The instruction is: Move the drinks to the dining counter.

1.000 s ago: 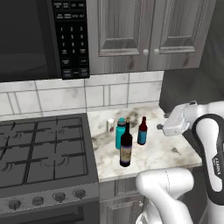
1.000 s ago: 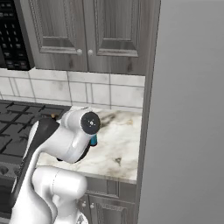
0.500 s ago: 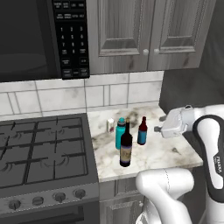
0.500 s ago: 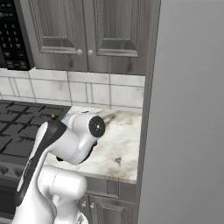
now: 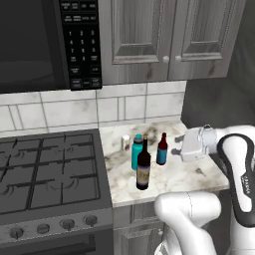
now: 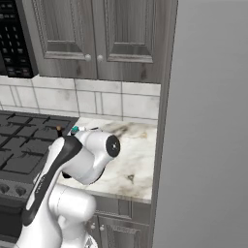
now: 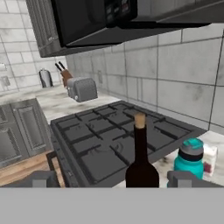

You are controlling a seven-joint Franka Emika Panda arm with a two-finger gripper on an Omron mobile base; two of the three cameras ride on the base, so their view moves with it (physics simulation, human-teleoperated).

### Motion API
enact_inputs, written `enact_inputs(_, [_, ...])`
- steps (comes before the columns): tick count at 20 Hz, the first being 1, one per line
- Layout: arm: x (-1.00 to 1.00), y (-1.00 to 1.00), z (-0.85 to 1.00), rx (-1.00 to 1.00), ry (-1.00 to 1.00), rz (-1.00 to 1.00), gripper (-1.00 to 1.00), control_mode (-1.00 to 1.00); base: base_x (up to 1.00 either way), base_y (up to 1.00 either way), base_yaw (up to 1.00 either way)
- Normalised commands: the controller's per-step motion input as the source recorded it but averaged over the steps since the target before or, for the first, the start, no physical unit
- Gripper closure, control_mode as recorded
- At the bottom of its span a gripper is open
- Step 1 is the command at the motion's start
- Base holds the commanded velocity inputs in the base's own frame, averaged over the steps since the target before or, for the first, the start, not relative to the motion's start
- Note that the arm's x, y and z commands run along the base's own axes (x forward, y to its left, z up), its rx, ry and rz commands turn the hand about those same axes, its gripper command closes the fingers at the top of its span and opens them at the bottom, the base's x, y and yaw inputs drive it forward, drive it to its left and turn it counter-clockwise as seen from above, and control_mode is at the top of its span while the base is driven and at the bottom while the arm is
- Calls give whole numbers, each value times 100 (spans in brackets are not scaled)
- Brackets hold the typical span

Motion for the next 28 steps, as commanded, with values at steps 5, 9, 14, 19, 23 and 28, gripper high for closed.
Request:
enact_inputs(5, [0, 30, -31, 4, -5, 0, -100, -100, 0, 0, 0])
enact_inputs(9, [6, 28, -32, 2, -3, 1, -100, -100, 0, 0, 0])
enact_inputs(14, [31, 17, -27, 1, 0, 4, -100, -100, 0, 0, 0])
enact_inputs(19, [39, 0, -1, 0, 0, 3, -100, -100, 0, 0, 0])
enact_inputs(23, [27, -1, 0, 0, 0, 4, -100, -100, 0, 0, 0])
enact_inputs(28, [8, -1, 0, 0, 0, 10, -100, -100, 0, 0, 0])
